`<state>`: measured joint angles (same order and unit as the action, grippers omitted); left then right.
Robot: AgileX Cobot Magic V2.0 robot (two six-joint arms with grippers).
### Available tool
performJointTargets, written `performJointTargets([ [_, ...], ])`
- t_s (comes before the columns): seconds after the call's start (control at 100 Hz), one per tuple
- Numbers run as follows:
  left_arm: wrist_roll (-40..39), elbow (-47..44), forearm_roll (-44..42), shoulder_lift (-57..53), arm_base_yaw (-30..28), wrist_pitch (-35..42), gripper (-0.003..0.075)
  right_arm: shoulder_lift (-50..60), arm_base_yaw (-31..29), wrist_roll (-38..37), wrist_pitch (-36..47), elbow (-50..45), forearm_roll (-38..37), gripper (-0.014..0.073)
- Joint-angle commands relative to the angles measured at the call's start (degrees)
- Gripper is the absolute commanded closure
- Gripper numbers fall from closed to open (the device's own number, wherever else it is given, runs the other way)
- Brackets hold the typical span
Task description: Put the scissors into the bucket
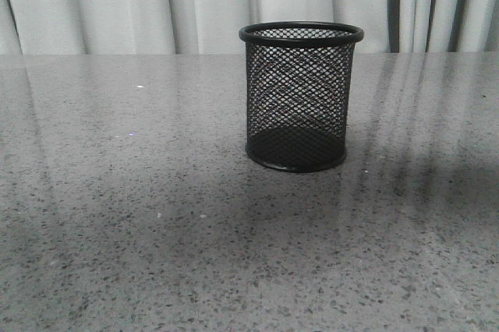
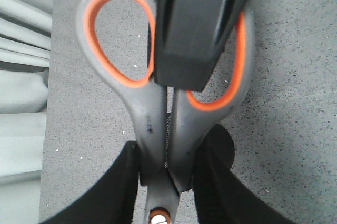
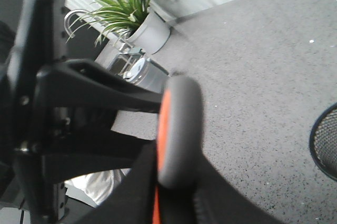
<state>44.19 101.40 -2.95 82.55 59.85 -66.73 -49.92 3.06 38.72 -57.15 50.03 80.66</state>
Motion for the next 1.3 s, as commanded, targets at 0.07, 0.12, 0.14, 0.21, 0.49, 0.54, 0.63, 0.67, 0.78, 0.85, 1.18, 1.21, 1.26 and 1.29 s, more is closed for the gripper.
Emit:
performJointTargets([
  [0.07,-0.7,1.9,0.6,-1.7,0.6,4.2,0.0381,-0.1,0.1,2.5,1.2,1.8,3.3,0.0659],
  [0.12,-1.0,1.9,0.2,-1.7,0.6,4.5,0.0302,-0.1,0.1,2.5,1.5,1.8,3.3,0.0659],
  [0.14,-1.0,1.9,0.0,-1.7,0.6,4.6,0.0281,-0.1,0.1,2.6,1.6,1.8,3.3,0.0659],
  [0.21,-1.2,1.9,-1.8,-1.8,0.6,5.1,0.0268,-0.1,0.1,3.0,3.0,2.0,2.6,0.0658],
  [0.49,-19.9,1.9,-17.6,-4.9,-7.9,6.2,0.0282,-0.8,0.1,-7.7,6.1,12.1,-22.8,0.0656],
  [0.54,-21.4,1.9,-17.2,-5.9,-11.1,6.2,0.0282,-1.6,0.1,-11.5,4.9,14.8,-29.3,0.0656],
  [0.63,-23.5,1.9,-17.1,-7.8,-16.9,6.2,0.0282,-4.1,0.1,-16.1,0.2,19.9,-38.4,0.0656],
  [0.67,-23.5,1.9,-16.8,-8.7,-19.5,6.1,0.0282,-5.4,0.1,-17.0,-2.4,21.7,-40.7,0.0656],
  [0.78,-23.5,1.9,-16.0,-11.0,-25.7,6.1,0.0282,-8.8,0.1,-18.3,-8.3,26.9,-44.6,0.0656],
  [0.85,-23.5,1.9,-15.3,-12.4,-29.5,5.9,0.0282,-10.5,0.1,-18.3,-10.4,29.0,-44.7,0.0656],
  [1.18,-23.5,1.9,-9.8,-17.6,-42.5,5.6,0.0282,-15.1,4.7,-18.3,-12.6,31.1,-48.0,0.0655],
  [1.21,-23.5,1.9,-9.4,-17.8,-43.2,5.6,0.0282,-15.5,5.8,-18.3,-12.1,31.1,-49.2,0.0655],
  [1.26,-23.5,1.9,-9.4,-18.0,-43.8,5.6,0.0282,-16.0,7.4,-18.3,-11.2,31.1,-52.0,0.0655],
  [1.29,-23.5,1.9,-9.4,-18.2,-44.0,5.6,0.0282,-16.3,8.2,-18.3,-10.7,31.1,-53.2,0.0655],
])
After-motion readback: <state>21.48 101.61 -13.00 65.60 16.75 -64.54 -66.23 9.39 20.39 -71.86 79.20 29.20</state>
